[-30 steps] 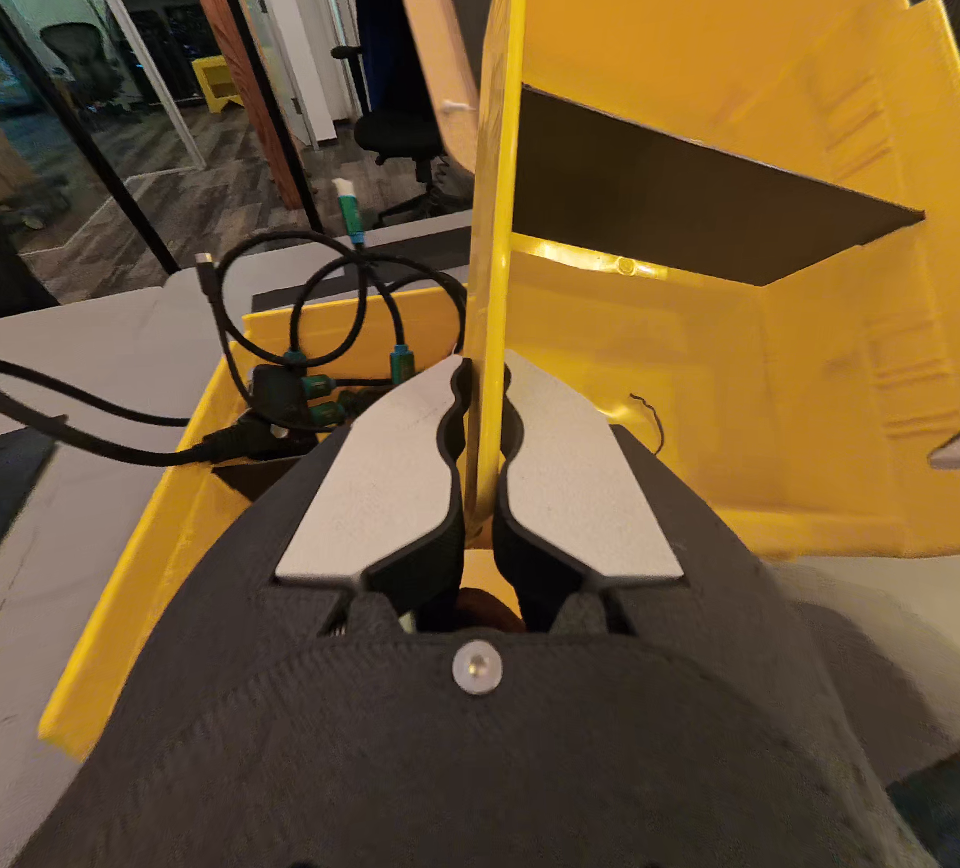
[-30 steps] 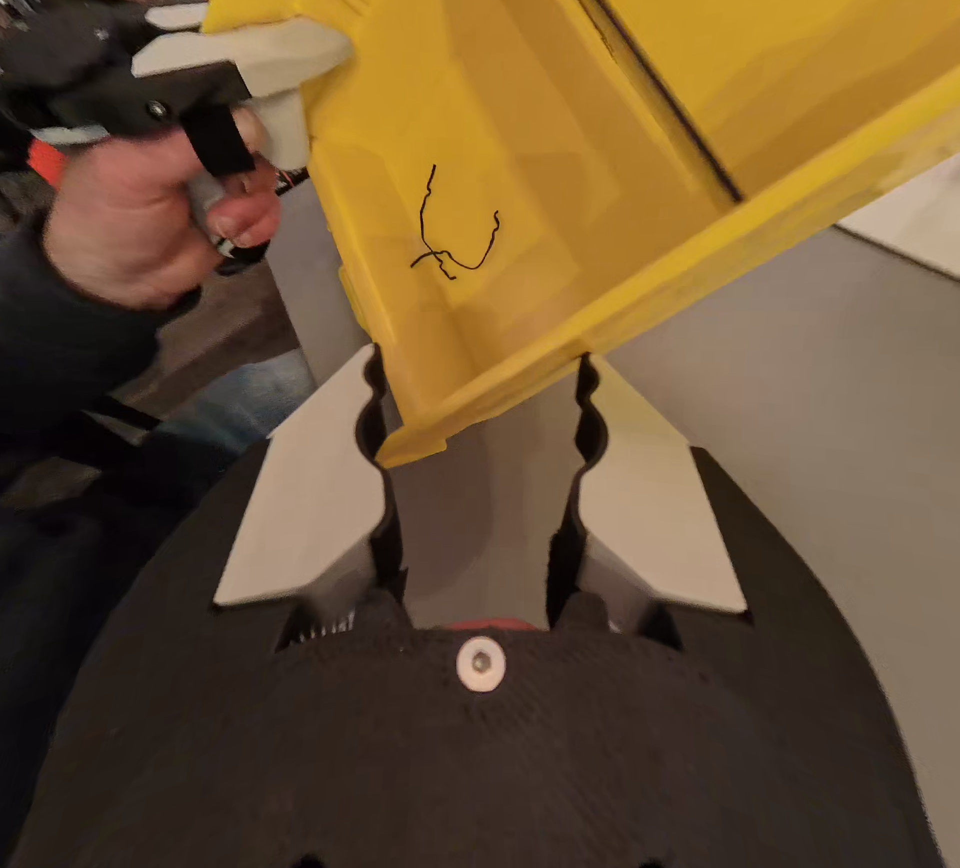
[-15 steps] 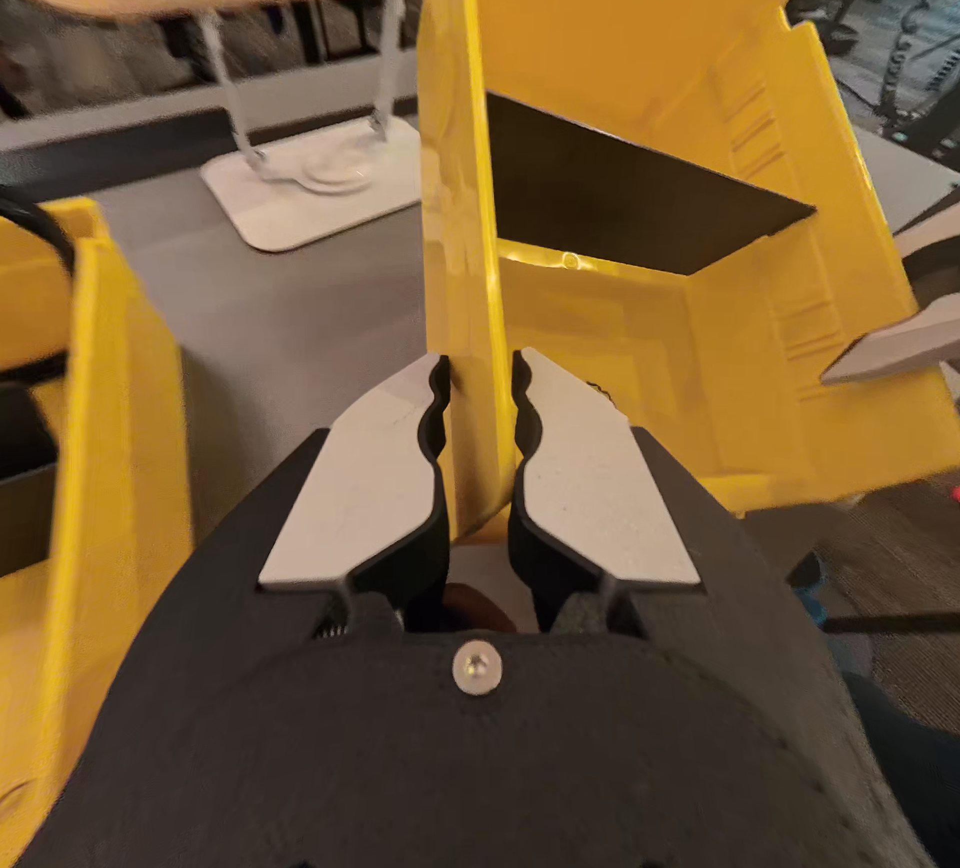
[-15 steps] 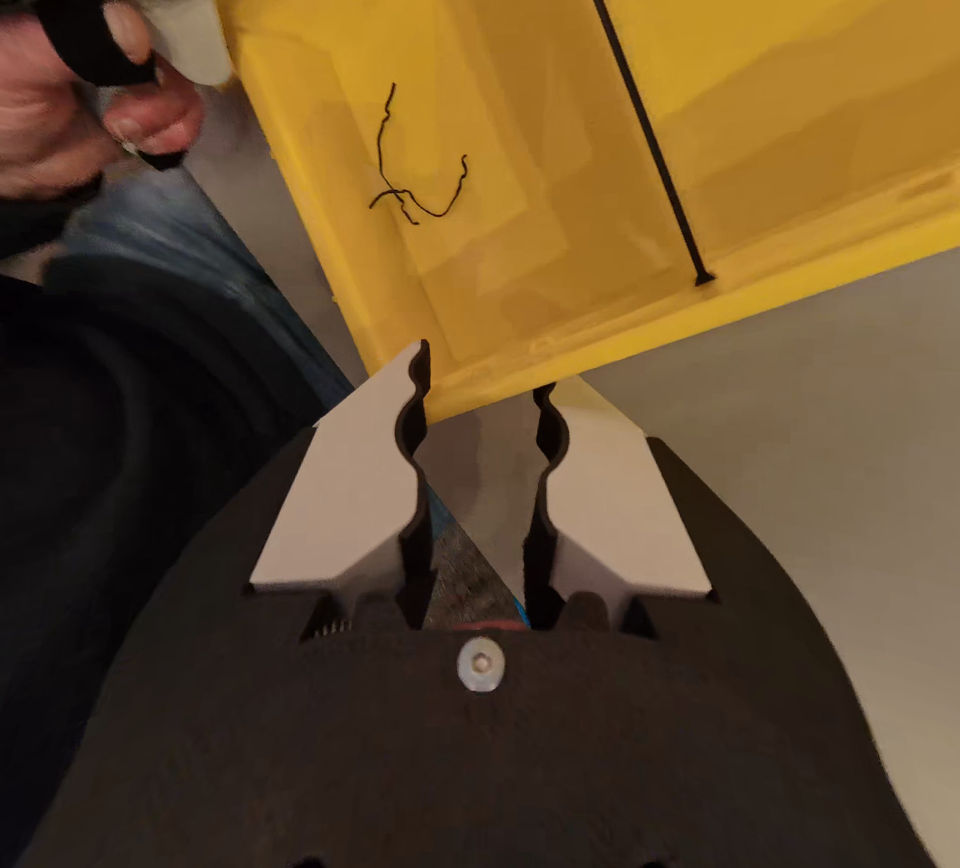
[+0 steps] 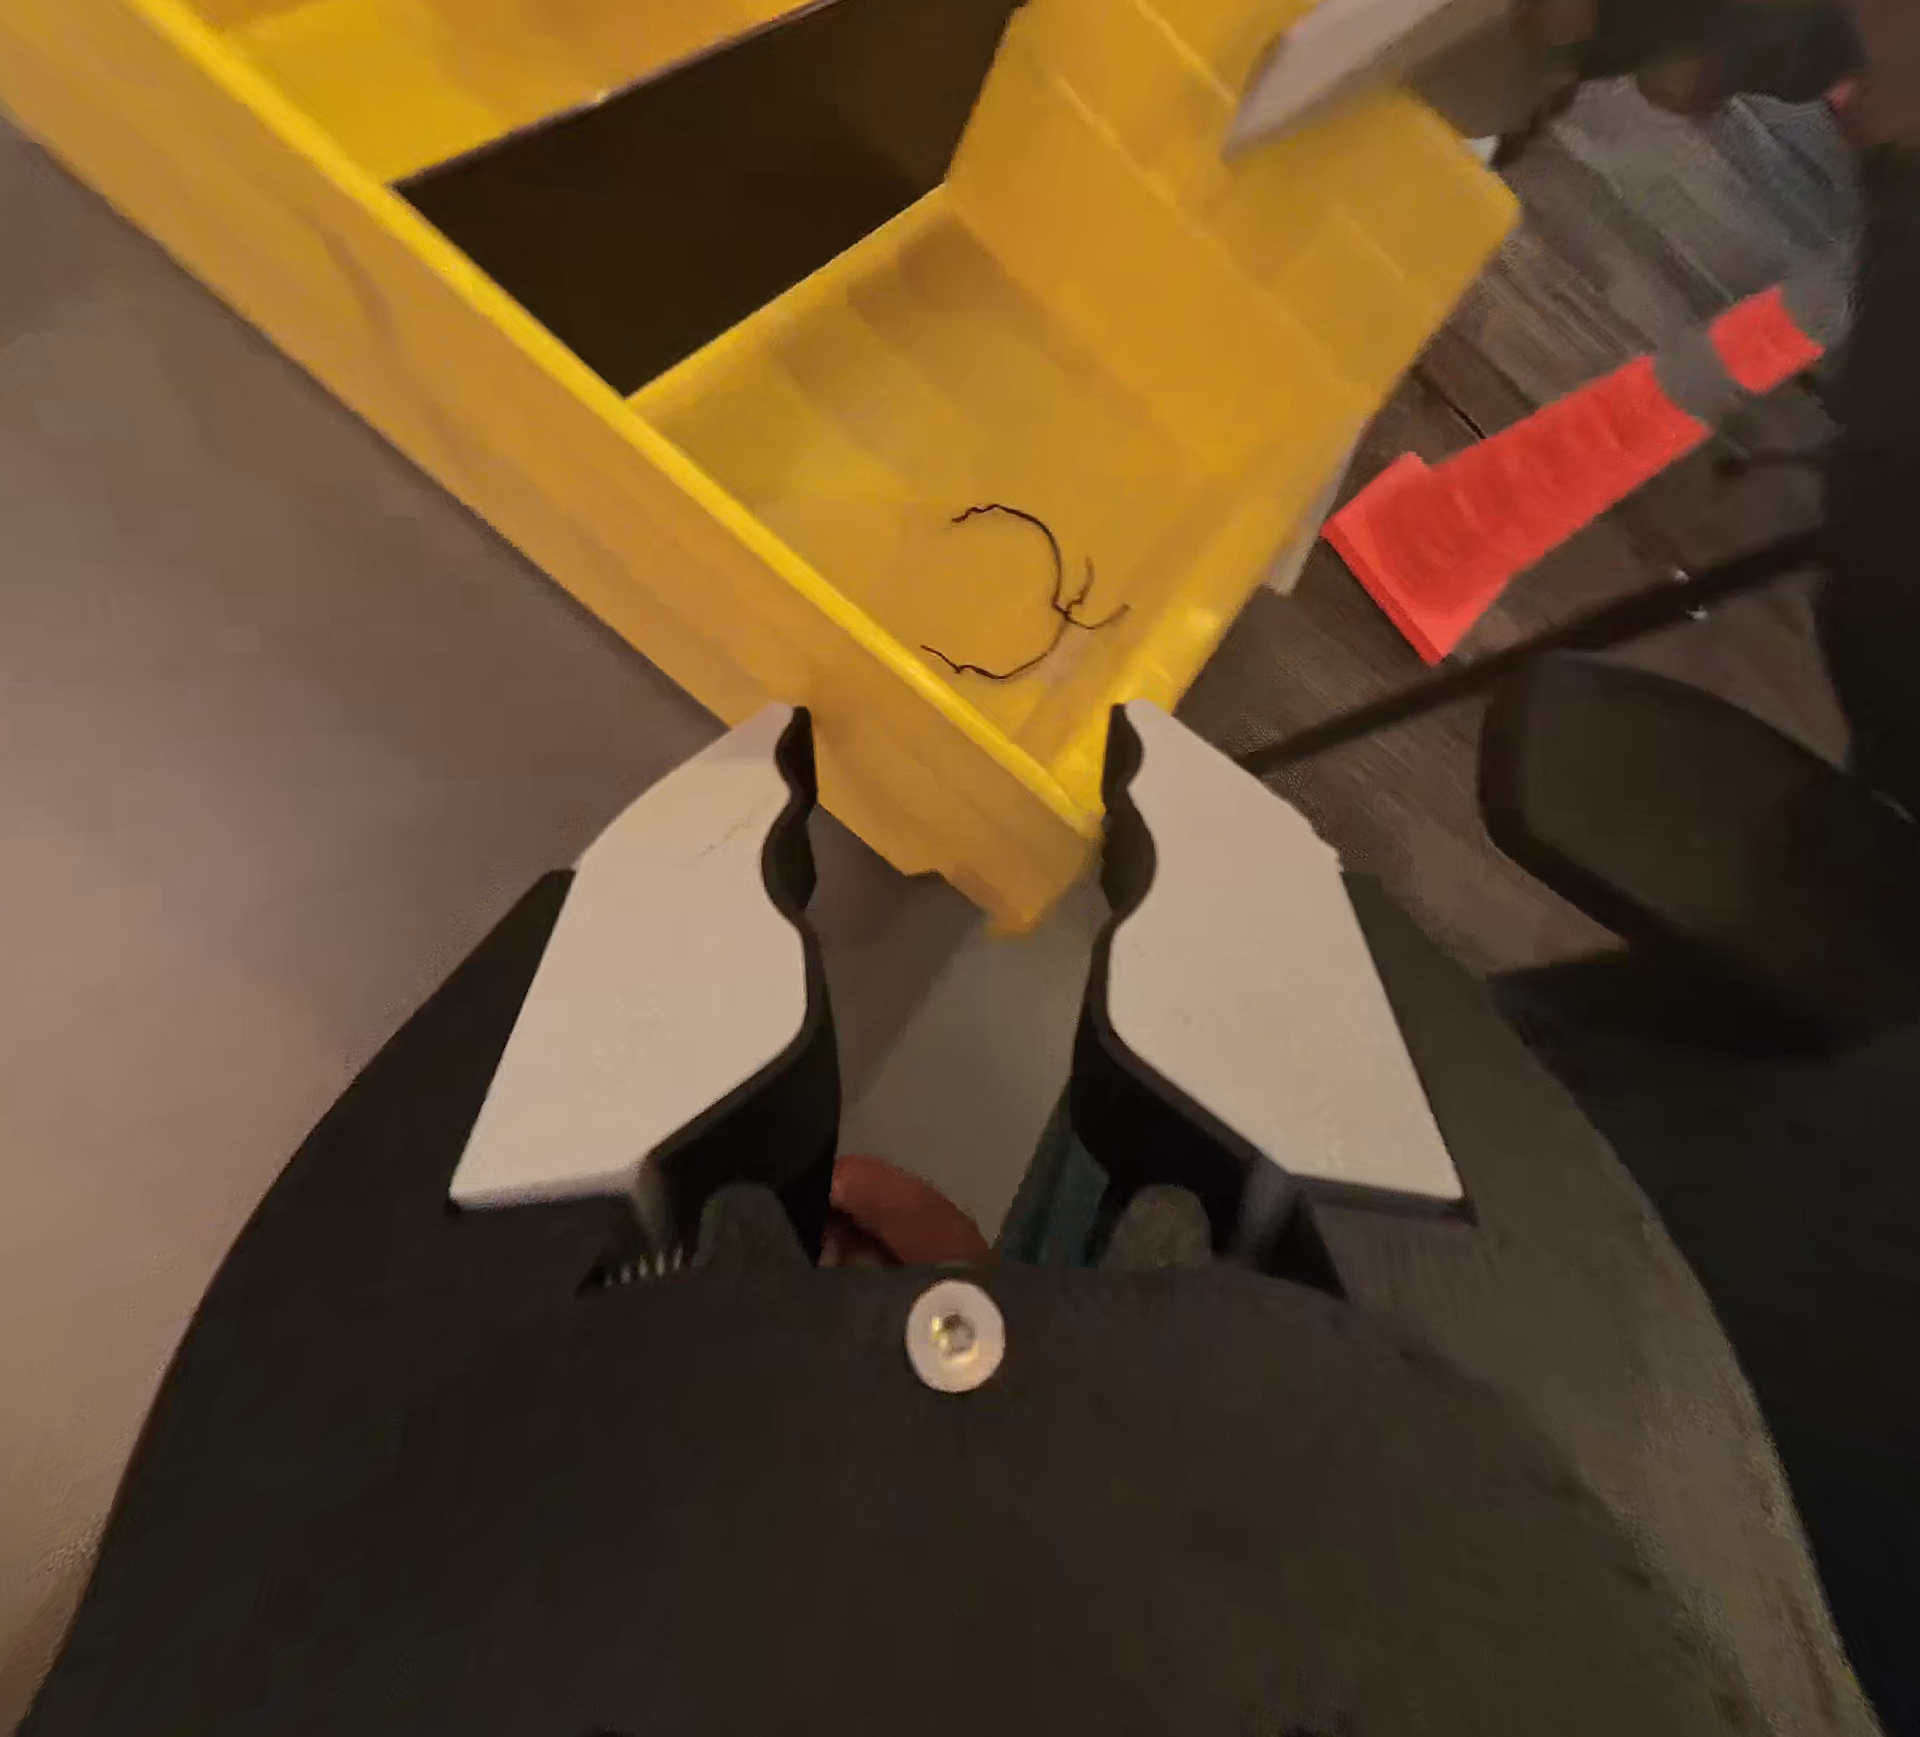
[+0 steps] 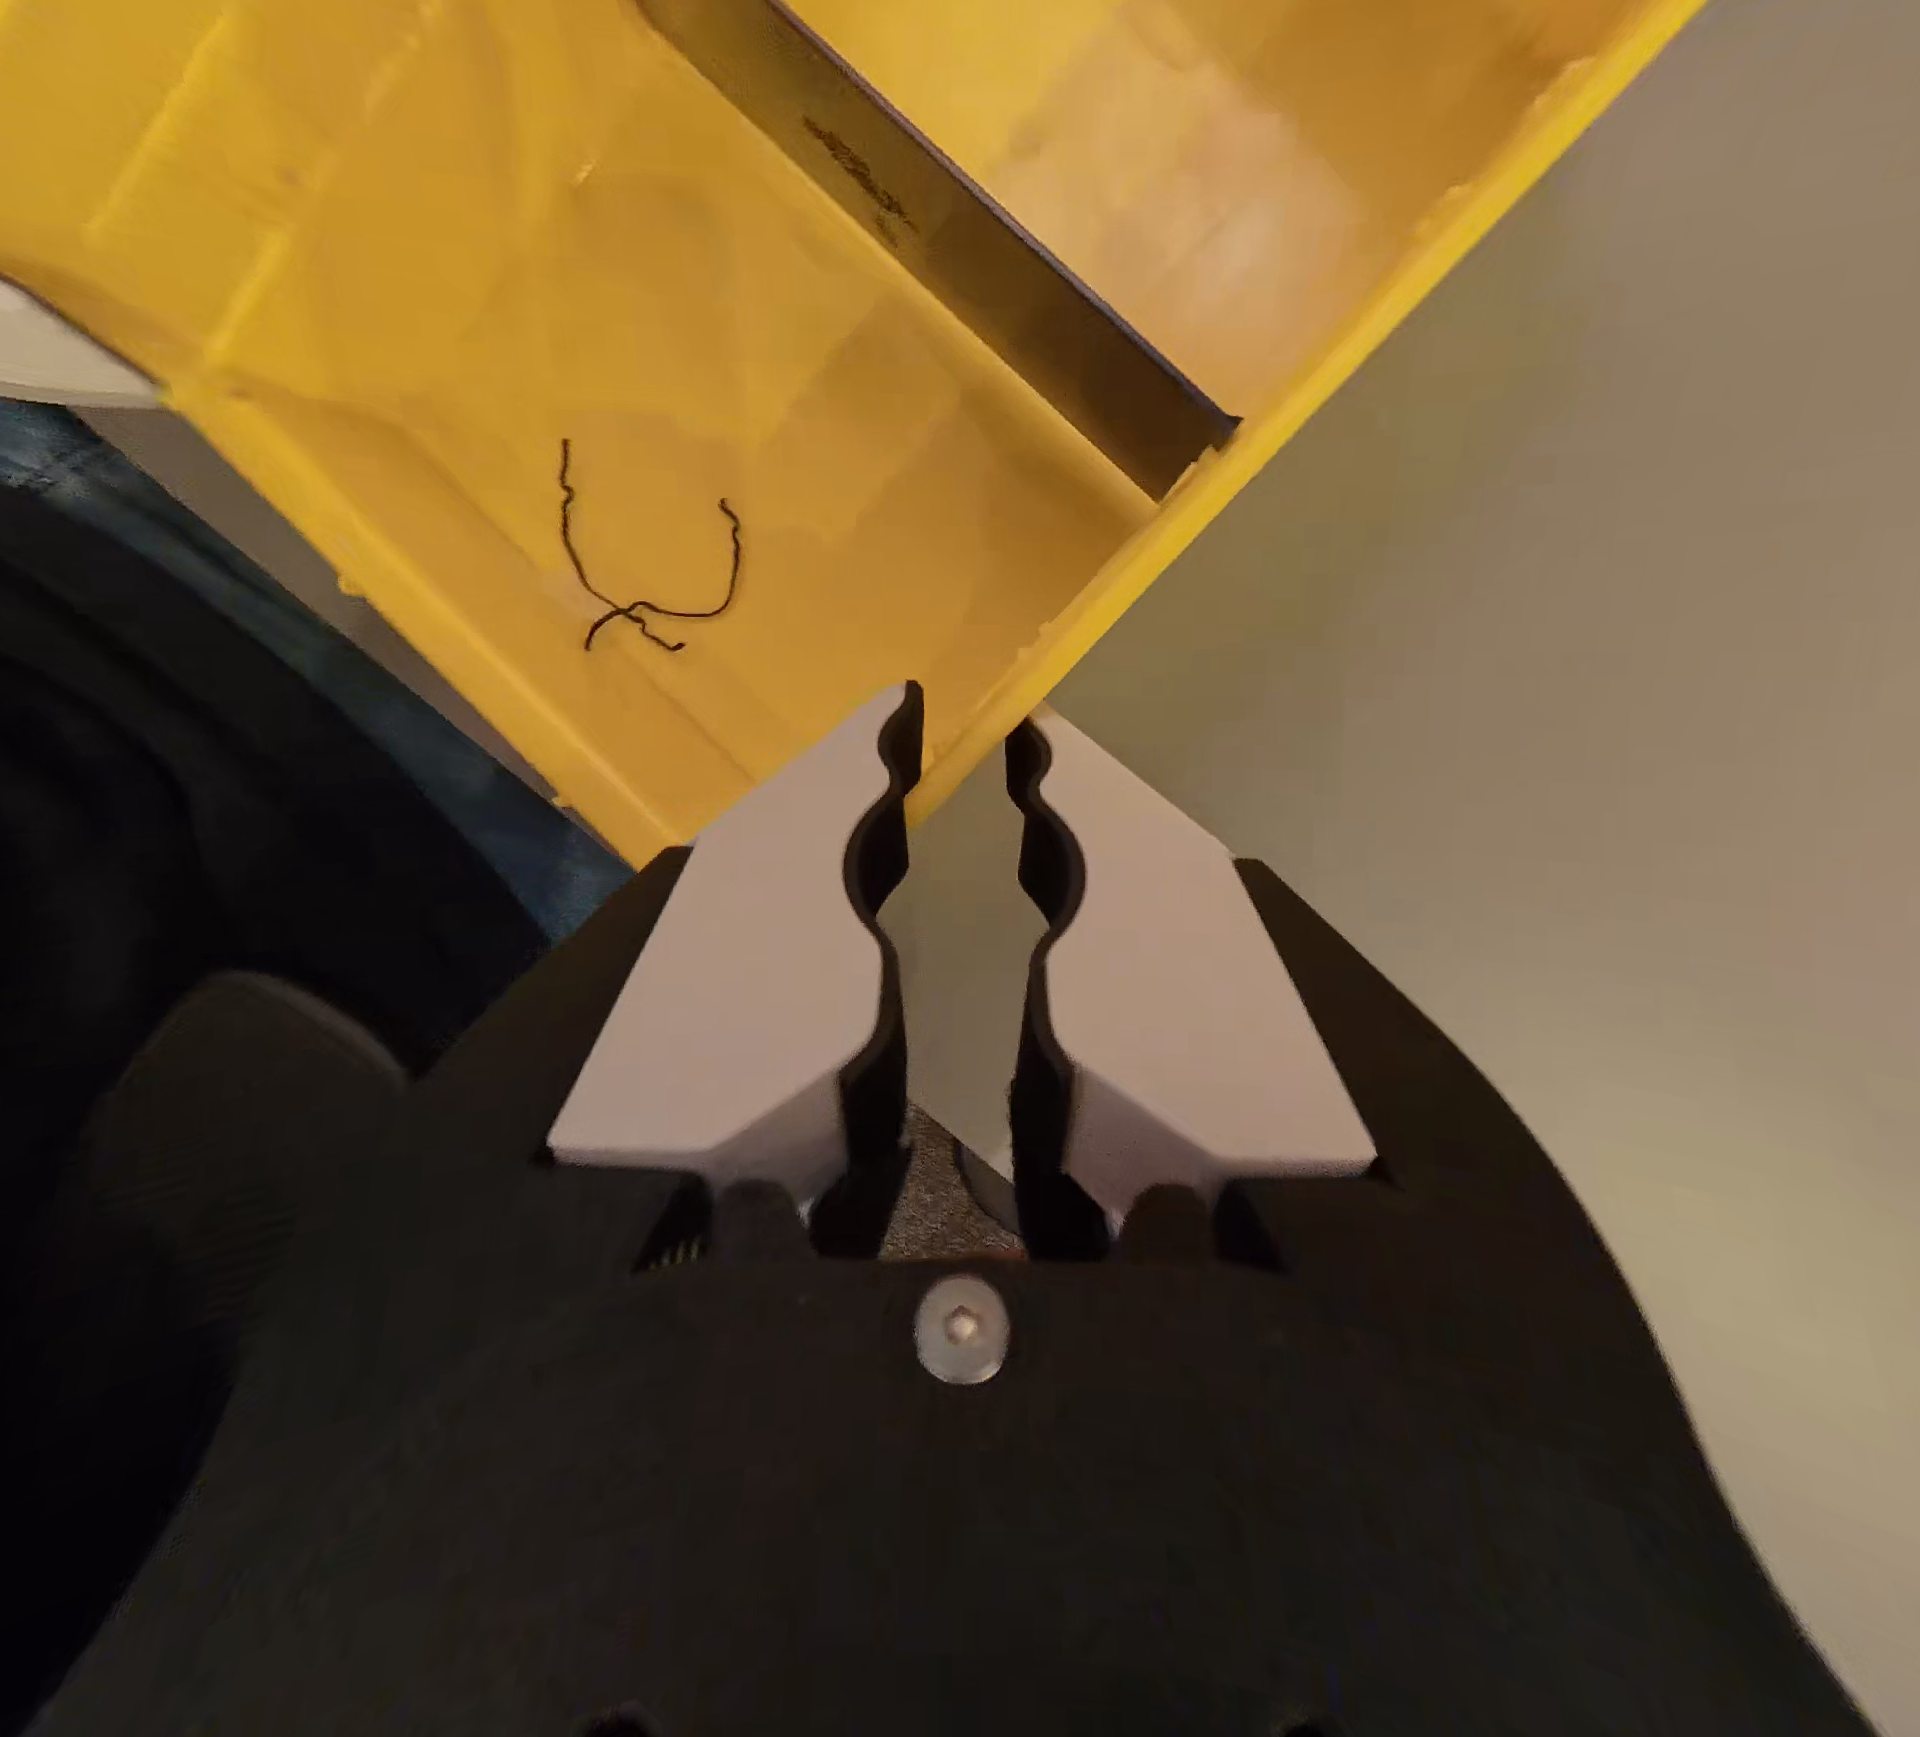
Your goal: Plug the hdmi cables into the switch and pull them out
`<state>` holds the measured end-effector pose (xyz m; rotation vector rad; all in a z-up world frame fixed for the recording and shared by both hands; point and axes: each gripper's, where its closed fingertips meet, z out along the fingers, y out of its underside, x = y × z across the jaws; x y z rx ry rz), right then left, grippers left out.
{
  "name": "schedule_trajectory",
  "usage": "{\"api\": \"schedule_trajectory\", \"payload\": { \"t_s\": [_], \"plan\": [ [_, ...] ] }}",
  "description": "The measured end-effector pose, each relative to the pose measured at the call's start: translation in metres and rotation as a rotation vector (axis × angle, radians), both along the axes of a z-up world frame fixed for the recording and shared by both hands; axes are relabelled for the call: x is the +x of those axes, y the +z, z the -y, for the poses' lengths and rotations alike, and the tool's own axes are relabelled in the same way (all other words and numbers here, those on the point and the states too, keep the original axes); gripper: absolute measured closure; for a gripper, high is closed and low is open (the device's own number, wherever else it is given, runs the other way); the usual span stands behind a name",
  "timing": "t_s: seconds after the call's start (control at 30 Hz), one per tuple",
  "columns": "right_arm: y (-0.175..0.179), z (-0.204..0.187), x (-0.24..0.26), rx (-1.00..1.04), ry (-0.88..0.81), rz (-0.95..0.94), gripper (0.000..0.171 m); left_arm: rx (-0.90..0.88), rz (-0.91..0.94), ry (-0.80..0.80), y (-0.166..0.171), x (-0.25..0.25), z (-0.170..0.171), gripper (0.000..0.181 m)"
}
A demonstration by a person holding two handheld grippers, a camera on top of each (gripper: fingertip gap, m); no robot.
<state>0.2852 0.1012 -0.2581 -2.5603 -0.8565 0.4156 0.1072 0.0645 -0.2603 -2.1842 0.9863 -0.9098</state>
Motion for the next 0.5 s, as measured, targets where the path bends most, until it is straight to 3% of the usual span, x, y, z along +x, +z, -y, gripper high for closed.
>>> {"api": "schedule_trajectory", "payload": {
  "t_s": [0.1, 0.2, 0.37, 0.5],
  "plan": [
    [0.0, -0.005, 0.002, 0.023, 0.012, 0.042, 0.16, 0.064, 0.068, -0.031, 0.034, -0.015, 0.007, 0.138],
    [0.0, -0.009, 0.005, 0.038, 0.021, 0.077, 0.161, 0.255, 0.022, 0.081, 0.07, -0.065, -0.011, 0.141],
    [0.0, -0.013, 0.015, 0.048, 0.029, 0.131, 0.161, 0.508, -0.34, 0.501, 0.086, -0.239, -0.068, 0.134],
    [0.0, -0.015, 0.032, 0.049, 0.013, 0.195, 0.161, 0.416, -0.442, 0.774, 0.066, -0.367, -0.077, 0.126]
  ]
}}
